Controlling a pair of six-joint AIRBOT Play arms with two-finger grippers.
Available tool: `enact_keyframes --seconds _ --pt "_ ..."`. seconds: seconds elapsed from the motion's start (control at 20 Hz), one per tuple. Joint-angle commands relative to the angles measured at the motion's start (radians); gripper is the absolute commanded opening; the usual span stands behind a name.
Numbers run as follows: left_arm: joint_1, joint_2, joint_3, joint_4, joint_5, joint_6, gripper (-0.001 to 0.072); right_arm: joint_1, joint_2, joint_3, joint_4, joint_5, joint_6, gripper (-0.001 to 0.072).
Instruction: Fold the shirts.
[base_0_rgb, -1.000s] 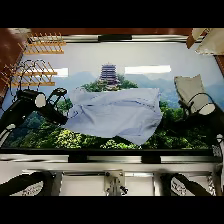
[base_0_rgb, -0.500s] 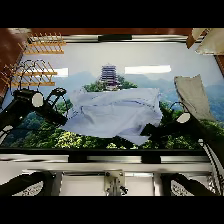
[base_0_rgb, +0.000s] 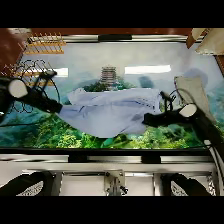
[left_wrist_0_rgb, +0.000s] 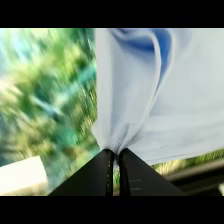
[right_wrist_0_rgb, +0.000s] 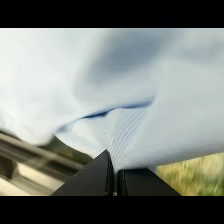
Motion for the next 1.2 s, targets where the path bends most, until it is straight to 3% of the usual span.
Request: enact_keyframes --seconds 0.0,0.15,0.3,0.4,0.5,0.8,0.95,1.15 --pt "0.029 0.07 0.314 0.002 0.002 -0.013 0.0035 0.002 0.176 0.282 -0.135 -0.045 -0.072 0.0081" --pt "0.068 0.142 0.675 0.003 0.052 -0.079 0.0035 0.002 0.306 0.592 -0.297 -0.15 -0.035 0.0081" --pt "0.105 0.262 0.848 0.005 0.216 -0.175 0.0035 0.002 0.383 0.794 -0.383 -0.183 0.031 0.0081" --pt "0.112 0.368 0.813 0.007 0.314 -0.226 0.0034 0.002 0.423 0.846 -0.384 -0.181 0.071 0.008" --pt "0.112 0.452 0.752 0.008 0.327 -0.246 0.0034 0.002 0.459 0.858 -0.384 -0.184 0.106 0.008" --pt "0.112 0.515 0.626 0.157 0.081 -0.245 0.0034 0.002 0.482 0.857 -0.457 -0.142 0.138 0.0081" --pt "0.112 0.508 0.546 0.185 0.076 -0.243 0.0034 0.002 0.444 0.857 -0.538 -0.097 0.173 0.0081" --pt "0.112 0.476 0.32 0.185 0.076 -0.237 0.0034 0.002 0.281 0.854 -0.579 0.119 0.18 0.0081"
